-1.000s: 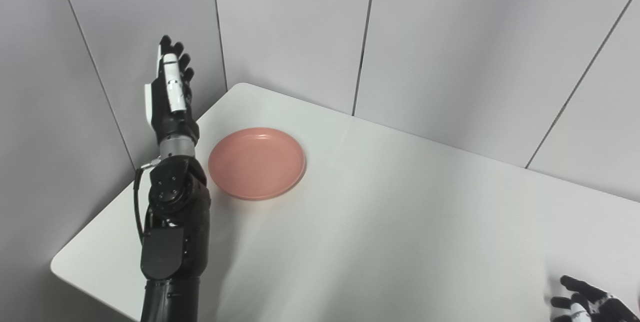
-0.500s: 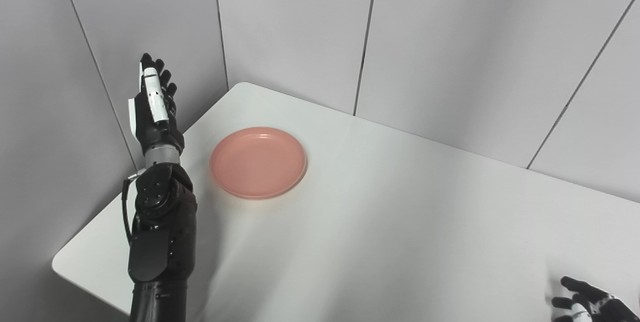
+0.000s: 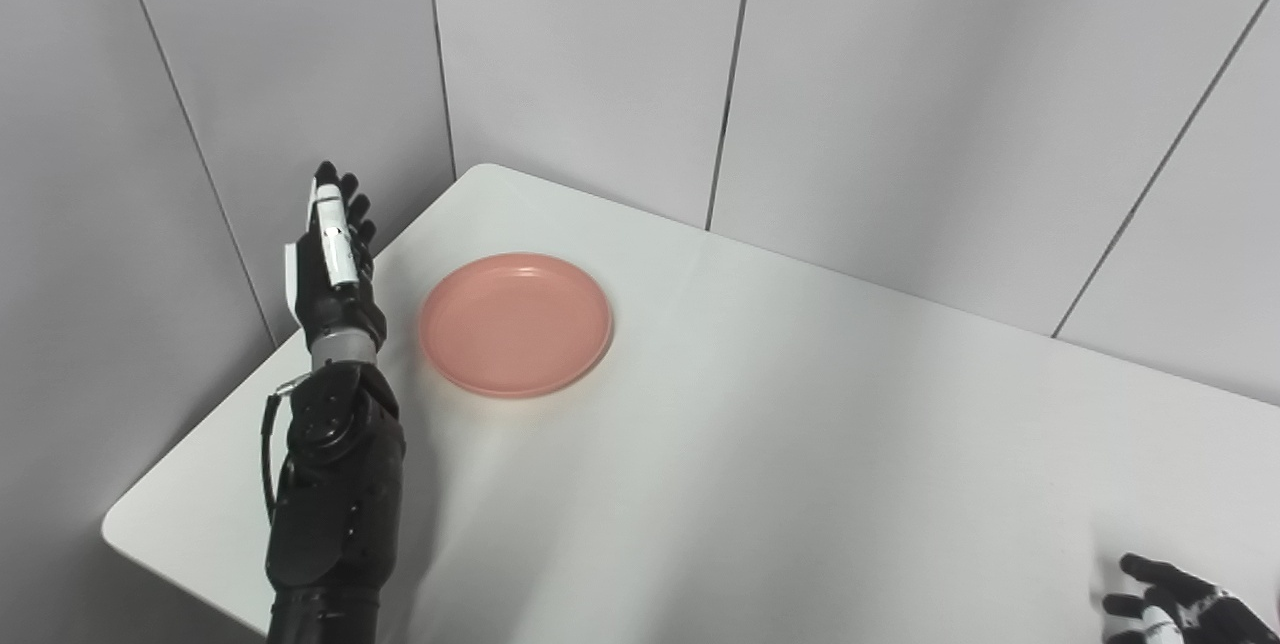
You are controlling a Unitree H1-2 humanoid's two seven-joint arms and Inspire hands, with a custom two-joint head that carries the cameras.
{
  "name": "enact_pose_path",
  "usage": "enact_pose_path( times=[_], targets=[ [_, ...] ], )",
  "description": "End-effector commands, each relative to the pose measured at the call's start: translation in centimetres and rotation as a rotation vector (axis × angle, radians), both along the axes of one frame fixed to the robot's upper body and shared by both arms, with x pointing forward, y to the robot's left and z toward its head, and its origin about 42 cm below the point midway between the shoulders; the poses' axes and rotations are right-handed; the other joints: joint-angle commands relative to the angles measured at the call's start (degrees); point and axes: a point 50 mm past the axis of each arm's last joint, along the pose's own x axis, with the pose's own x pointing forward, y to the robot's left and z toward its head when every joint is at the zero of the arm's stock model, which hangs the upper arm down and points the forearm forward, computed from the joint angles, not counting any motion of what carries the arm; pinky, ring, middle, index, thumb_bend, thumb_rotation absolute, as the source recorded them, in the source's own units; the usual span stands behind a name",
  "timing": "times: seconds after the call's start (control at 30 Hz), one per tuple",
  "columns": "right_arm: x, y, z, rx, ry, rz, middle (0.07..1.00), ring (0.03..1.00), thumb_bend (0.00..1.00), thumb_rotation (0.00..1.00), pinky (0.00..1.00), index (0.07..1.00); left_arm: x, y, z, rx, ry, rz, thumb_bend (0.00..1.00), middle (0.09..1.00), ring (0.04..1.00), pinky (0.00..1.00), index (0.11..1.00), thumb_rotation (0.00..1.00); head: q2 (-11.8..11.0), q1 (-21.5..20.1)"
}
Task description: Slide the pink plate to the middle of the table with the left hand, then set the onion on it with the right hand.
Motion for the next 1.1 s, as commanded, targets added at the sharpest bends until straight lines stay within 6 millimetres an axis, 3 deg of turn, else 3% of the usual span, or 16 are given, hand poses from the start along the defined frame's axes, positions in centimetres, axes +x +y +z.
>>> enact_pose_path(
  times=[0.0, 1.07],
  targets=[
    [0.4, -0.3, 1.0, -0.018, -0.059, 0.006, 0.632, 0.501, 0.46, 0.00, 0.34, 0.516, 0.3, 0.1, 1.2, 0.029, -0.046, -0.019, 0.34, 0.967, 0.974, 0.99, 0.950, 1.00, 0.08, 0.01],
    [0.5, -0.4, 1.0, -0.012, -0.061, 0.014, 0.631, 0.506, 0.46, 0.00, 0.34, 0.512, 0.0, -0.6, -2.8, -0.063, 0.024, -0.099, 0.33, 1.000, 1.000, 1.00, 0.996, 1.00, 0.10, -0.62]
  ],
)
